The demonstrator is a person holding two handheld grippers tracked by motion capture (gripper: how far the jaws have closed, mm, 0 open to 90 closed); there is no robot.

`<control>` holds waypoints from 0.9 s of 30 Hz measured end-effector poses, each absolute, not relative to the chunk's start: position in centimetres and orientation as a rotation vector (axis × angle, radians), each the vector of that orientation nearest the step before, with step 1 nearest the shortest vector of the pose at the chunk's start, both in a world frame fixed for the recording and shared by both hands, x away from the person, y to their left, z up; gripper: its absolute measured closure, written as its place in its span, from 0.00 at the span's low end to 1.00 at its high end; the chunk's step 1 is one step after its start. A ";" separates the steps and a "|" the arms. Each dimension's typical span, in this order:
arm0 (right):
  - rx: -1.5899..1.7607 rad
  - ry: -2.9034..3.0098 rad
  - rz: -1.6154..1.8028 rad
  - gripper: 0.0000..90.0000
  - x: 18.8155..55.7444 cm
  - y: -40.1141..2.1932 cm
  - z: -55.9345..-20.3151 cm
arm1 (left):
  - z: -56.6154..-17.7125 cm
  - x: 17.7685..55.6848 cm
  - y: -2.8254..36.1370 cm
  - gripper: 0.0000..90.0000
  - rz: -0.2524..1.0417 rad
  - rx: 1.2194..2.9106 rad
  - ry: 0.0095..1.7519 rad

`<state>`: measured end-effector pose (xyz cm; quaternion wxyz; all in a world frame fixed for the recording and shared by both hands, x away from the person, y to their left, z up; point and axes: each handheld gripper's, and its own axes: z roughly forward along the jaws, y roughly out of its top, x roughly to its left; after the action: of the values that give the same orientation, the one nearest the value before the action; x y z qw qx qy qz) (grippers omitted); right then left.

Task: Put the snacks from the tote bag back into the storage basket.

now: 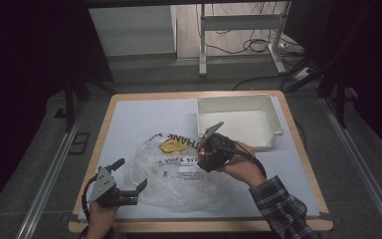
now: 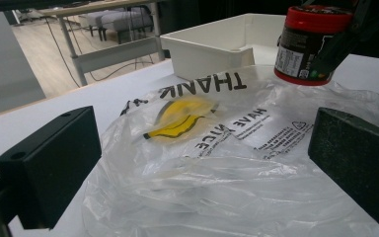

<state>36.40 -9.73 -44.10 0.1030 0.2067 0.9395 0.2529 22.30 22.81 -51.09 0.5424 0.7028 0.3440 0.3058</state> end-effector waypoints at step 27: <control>0.644 2.738 0.717 0.29 38.7 -13.7 -43.2 | -51.1 22.3 22.7 0.00 0.733 1.678 0.818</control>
<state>38.75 -13.71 -43.23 0.1193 0.2202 0.9366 0.2451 22.32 22.75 -51.12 0.5378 0.7053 0.3440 0.3082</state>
